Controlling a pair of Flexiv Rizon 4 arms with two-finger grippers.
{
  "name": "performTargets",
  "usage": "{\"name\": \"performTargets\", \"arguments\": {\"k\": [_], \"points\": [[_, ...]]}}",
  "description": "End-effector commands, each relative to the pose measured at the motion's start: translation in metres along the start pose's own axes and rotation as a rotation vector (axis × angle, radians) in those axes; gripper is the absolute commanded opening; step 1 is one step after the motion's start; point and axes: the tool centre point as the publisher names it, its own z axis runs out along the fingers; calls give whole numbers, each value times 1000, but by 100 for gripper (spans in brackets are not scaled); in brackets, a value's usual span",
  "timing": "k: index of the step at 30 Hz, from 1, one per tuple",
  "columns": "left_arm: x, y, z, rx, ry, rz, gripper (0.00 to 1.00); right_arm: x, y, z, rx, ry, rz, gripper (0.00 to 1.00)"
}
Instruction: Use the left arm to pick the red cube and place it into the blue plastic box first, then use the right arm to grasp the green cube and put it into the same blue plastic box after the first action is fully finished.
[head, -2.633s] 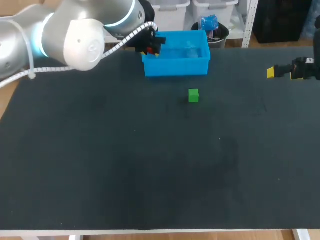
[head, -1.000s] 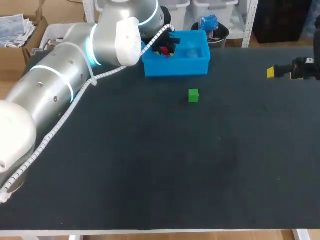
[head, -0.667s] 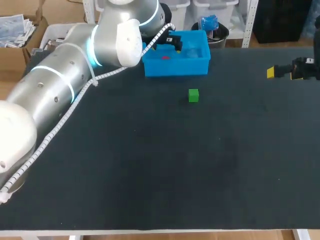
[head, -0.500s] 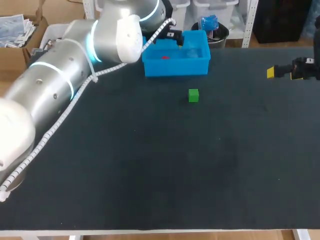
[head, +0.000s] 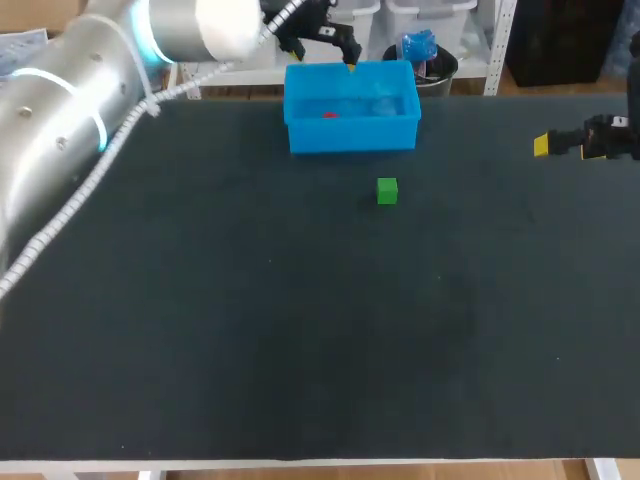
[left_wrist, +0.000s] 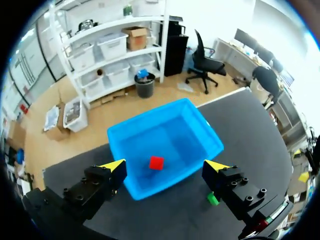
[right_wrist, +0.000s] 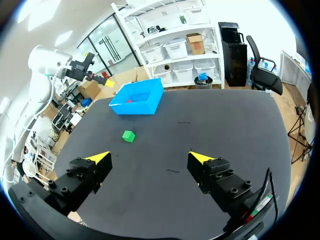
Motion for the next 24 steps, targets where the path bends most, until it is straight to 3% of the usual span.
{"name": "performTargets", "arguments": {"k": [1, 18, 24], "points": [[61, -4, -56, -8, -161, 9, 100, 0, 0, 1, 3, 1, 0, 100], [179, -7, -96, -44, -244, -64, 100, 0, 0, 1, 3, 1, 0, 100], [207, -6, -104, -29, -268, -88, 100, 0, 0, 1, 3, 1, 0, 100]]}}
